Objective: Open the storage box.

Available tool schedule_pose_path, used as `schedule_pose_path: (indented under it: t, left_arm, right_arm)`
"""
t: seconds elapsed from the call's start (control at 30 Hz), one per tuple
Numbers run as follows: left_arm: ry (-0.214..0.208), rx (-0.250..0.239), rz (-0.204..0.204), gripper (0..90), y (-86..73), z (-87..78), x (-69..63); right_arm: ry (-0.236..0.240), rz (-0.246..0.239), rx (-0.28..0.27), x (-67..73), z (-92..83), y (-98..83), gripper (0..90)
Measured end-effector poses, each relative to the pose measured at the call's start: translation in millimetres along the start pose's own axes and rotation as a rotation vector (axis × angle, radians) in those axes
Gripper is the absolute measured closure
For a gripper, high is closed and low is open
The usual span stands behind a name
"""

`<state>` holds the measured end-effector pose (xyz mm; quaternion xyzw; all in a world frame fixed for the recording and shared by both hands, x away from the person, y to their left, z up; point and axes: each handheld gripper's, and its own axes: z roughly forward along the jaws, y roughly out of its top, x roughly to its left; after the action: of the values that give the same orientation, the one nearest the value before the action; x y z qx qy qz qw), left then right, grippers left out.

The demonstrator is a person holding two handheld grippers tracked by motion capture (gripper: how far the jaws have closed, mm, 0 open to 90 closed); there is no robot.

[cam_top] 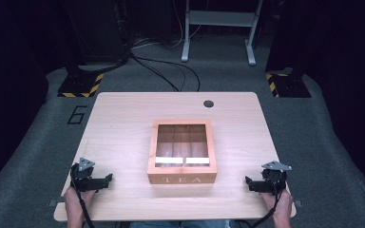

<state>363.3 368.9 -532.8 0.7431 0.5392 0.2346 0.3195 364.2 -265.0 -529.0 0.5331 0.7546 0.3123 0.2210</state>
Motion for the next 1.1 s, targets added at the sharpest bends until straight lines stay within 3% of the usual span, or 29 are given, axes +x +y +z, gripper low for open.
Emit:
schedule_pose_path:
  t: [0.43, 0.63, 0.7, 0.83, 1.1]
  left_arm:
    - [0.003, -0.001, -0.004, 0.5, 0.2, 0.2, -0.8]
    - [0.006, -0.002, -0.008, 0.5, 0.2, 0.3, -1.1]
    - [0.010, -0.004, -0.009, 0.5, 0.1, 0.3, -1.4]
    - [0.011, -0.004, -0.011, 0.6, 0.2, 0.2, -1.4]
    - [0.010, -0.004, -0.010, 1.0, 0.1, 0.1, -1.3]
  right_arm:
    - [-0.001, -0.001, -0.010, 0.2, -0.2, -1.6, 0.0]
    - [-0.028, 0.029, -0.021, 0.6, -0.6, -2.2, 0.0]
    - [-0.030, 0.030, -0.002, 0.2, -1.3, -0.8, 0.0]
    - [-0.035, 0.001, -0.002, 3.6, -3.0, 0.2, 0.0]
    - [0.046, -0.013, -0.072, 28.3, -18.0, 12.2, 0.0]
